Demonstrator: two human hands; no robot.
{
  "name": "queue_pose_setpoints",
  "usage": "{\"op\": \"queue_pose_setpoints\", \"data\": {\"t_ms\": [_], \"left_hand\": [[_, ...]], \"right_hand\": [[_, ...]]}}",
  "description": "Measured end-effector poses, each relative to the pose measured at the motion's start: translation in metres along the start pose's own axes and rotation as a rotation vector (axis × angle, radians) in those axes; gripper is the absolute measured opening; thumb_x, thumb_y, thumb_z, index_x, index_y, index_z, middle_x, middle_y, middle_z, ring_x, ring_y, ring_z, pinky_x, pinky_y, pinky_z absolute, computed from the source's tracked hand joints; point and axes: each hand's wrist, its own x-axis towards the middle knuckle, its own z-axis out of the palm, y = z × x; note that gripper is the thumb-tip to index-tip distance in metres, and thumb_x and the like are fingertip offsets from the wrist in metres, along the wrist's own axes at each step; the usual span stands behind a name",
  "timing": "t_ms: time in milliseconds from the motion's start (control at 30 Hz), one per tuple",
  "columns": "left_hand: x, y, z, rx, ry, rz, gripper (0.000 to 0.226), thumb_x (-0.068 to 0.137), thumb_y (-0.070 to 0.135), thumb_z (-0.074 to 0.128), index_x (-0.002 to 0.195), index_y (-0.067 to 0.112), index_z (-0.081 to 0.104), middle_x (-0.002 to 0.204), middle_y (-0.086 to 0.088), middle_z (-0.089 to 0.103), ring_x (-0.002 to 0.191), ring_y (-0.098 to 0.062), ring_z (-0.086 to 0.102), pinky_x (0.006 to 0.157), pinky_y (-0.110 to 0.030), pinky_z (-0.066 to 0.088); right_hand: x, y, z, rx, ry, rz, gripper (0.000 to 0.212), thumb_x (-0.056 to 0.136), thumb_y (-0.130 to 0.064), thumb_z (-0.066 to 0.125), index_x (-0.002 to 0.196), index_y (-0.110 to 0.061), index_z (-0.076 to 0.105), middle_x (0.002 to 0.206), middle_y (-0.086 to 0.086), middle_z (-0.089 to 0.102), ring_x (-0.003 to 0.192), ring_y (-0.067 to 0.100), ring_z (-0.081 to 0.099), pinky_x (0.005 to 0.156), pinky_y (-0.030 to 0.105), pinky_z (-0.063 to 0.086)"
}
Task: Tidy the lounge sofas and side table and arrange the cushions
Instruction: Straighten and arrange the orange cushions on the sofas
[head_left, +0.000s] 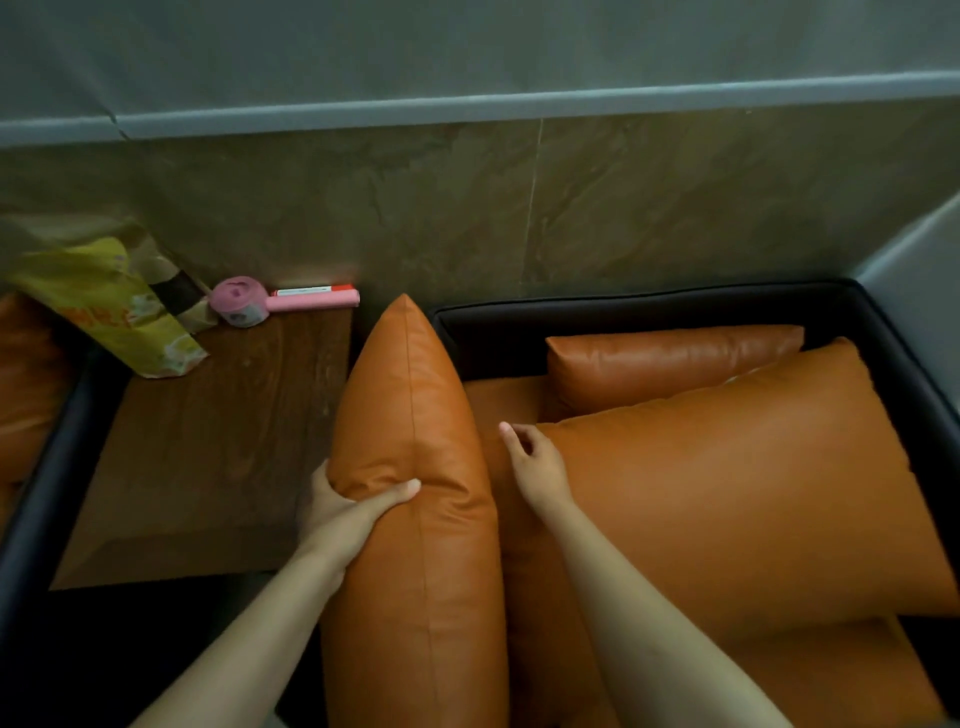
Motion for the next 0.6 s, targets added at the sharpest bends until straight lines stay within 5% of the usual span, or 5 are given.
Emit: {"op": "queue_pose_setpoints", "data": {"t_ms": [167,400,500,600], "left_hand": [[-0.01,0.005,-0.015,-0.024,-0.038,0.072,0.131,0.029,0.06,0.093,0.145,0.033,0.038,0.132,0.003,0.057,0.11,-0.019,0.058,0.098,-0.045,0.048],[0.002,0.056,-0.028,-0.028,0.033,0.169,0.121,0.044,0.048,0.094,0.146,0.032,0.032,0.137,0.0,0.05,0.114,-0.023,0.053,0.101,-0.046,0.045],[0.024,0.086,-0.024,0.054,-0.033,0.187,0.132,0.032,0.056,0.09,0.147,0.03,0.032,0.139,0.0,0.05,0.119,-0.024,0.053,0.103,-0.045,0.044],[0.045,0.097,-0.011,0.142,-0.142,0.128,0.118,0.052,0.049,0.089,0.15,0.027,0.027,0.145,-0.004,0.044,0.125,-0.027,0.049,0.104,-0.042,0.042]], "right_hand": [[-0.015,-0.012,0.009,0.014,0.006,0.055,0.05,0.095,-0.056,0.044,0.12,-0.017,0.063,0.124,0.005,0.063,0.127,0.026,0.047,0.111,0.044,0.033],[-0.019,-0.026,-0.002,0.124,0.017,0.088,0.04,0.1,-0.046,0.041,0.111,-0.013,0.061,0.093,-0.004,0.059,0.092,0.014,0.055,0.072,0.024,0.038],[-0.014,-0.025,0.002,0.129,0.044,0.079,0.039,0.1,-0.045,0.041,0.115,-0.014,0.06,0.103,-0.004,0.058,0.101,0.013,0.053,0.082,0.025,0.038],[-0.008,-0.023,0.003,0.116,0.052,0.065,0.042,0.101,-0.043,0.04,0.122,-0.012,0.059,0.109,-0.004,0.058,0.109,0.015,0.053,0.088,0.026,0.038]]}}
